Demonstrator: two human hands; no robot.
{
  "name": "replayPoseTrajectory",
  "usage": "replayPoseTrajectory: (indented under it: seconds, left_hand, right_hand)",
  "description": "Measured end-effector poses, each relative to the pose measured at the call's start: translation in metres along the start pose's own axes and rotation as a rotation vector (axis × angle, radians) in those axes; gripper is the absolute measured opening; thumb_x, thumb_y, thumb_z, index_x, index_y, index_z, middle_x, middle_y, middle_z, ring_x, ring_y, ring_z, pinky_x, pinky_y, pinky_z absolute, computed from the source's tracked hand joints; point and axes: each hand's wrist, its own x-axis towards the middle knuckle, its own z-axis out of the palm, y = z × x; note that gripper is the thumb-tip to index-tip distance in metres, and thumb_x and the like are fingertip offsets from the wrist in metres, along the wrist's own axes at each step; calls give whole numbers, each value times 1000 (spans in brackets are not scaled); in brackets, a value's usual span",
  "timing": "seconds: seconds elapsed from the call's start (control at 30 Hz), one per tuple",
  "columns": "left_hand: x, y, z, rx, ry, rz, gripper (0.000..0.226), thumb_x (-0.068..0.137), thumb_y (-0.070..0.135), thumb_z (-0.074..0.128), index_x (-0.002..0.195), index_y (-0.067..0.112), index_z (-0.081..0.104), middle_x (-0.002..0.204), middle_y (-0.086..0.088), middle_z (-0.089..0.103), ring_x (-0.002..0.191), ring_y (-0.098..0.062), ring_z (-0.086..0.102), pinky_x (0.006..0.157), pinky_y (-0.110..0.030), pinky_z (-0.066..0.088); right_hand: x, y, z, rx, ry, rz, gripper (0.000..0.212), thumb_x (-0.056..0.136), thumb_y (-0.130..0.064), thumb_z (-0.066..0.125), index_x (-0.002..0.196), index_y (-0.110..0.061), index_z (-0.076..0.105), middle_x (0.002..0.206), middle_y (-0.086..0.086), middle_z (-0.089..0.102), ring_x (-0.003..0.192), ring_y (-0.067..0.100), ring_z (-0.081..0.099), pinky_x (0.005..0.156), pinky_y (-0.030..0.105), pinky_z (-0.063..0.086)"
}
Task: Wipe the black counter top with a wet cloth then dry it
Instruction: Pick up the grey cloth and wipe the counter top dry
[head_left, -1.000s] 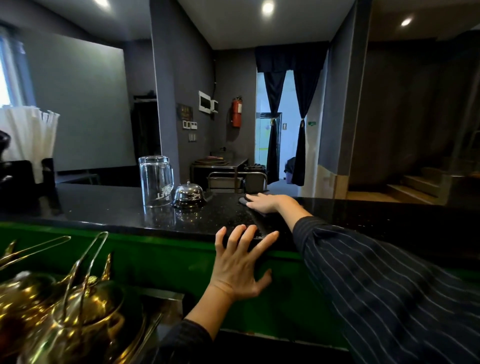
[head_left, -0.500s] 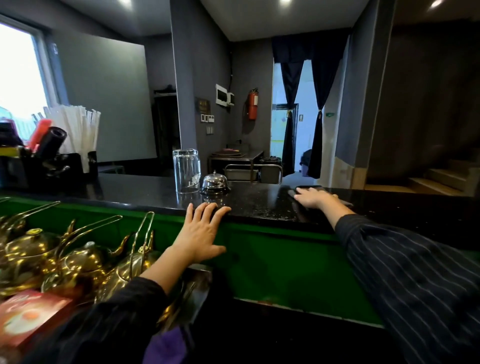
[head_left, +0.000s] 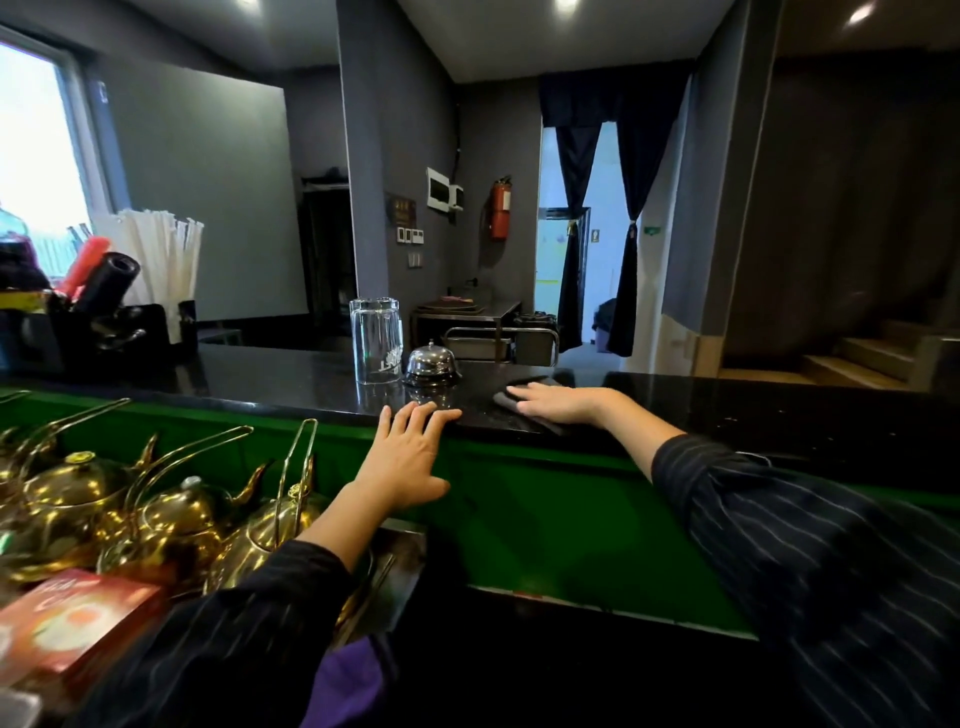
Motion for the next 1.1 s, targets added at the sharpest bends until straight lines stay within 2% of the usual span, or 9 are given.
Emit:
replayPoseTrajectory:
  seconds: [0.17, 0.27, 0.43, 0.53, 0.6, 0.77, 0.87, 1.03, 1.1]
  left_hand:
    - [3, 0, -2, 44, -98, 0, 98, 75, 41, 62, 148, 31, -2, 157, -8, 7, 146, -32, -3, 115, -55, -7]
    - [6, 1, 0, 89, -132, -16, 101, 74, 42, 61, 148, 30, -6, 157, -9, 4, 145, -34, -5, 113, -57, -9]
    - [6, 1, -6, 115, -179, -35, 99, 75, 40, 59, 148, 29, -8, 158, -8, 2, 146, -32, -5, 114, -57, -7]
    - [4, 1, -13, 100, -188, -34, 100, 75, 38, 60, 149, 30, -7, 159, -7, 2, 146, -30, -4, 115, -56, -5]
    - [3, 0, -16, 73, -185, -37, 101, 74, 38, 62, 149, 31, -6, 159, -6, 4, 147, -29, -3, 116, -56, -3]
    - [2, 8, -17, 64, -214, -56, 104, 74, 41, 64, 149, 31, -8, 159, -7, 1, 146, -31, -5, 116, -58, -2]
    - [3, 14, -18, 63, -238, -77, 103, 76, 40, 63, 149, 28, -9, 159, -9, -2, 146, -34, -8, 114, -59, -4]
    - [3, 19, -16, 76, -231, -85, 98, 78, 40, 58, 149, 26, -8, 159, -12, -2, 145, -37, -8, 113, -61, -5]
    - [4, 18, -15, 75, -229, -89, 97, 79, 40, 58, 149, 26, -8, 159, -11, -3, 145, -37, -9, 112, -61, -6]
  right_hand:
    - [14, 10, 5, -32, 177, 285, 60, 98, -58, 16, 153, -38, 8, 163, -5, 5, 150, 29, 5, 119, 55, 2]
    - [17, -26, 11, -66, 248, 375, 60, 99, -54, 17, 154, -32, 10, 163, 5, 7, 149, 33, 7, 117, 58, 5]
    - [12, -77, 27, -61, 212, 142, 57, 98, -52, 19, 153, -37, 15, 163, 1, 10, 149, 30, 12, 114, 58, 7]
    - [-12, -66, 25, -69, 170, 37, 56, 97, -53, 19, 152, -41, 15, 163, -4, 9, 149, 27, 11, 114, 59, 6]
    - [-32, -38, 20, -74, 127, 39, 56, 98, -55, 18, 152, -42, 13, 163, -6, 6, 149, 26, 9, 115, 60, 5]
    - [-93, 66, 4, -40, 176, 312, 59, 97, -61, 14, 153, -41, 11, 163, -6, 4, 149, 28, 8, 116, 60, 4]
    - [-115, 107, 2, -5, 220, 493, 58, 99, -57, 13, 154, -37, 10, 163, -5, 3, 150, 27, 5, 116, 57, 3]
    - [-87, 70, 3, -15, 289, 878, 62, 99, -50, 26, 154, -25, 14, 161, 15, 12, 146, 40, 13, 115, 59, 10]
    - [-72, 42, 2, 6, 297, 914, 67, 98, -50, 30, 155, -19, 11, 160, 19, 10, 146, 42, 10, 116, 58, 9]
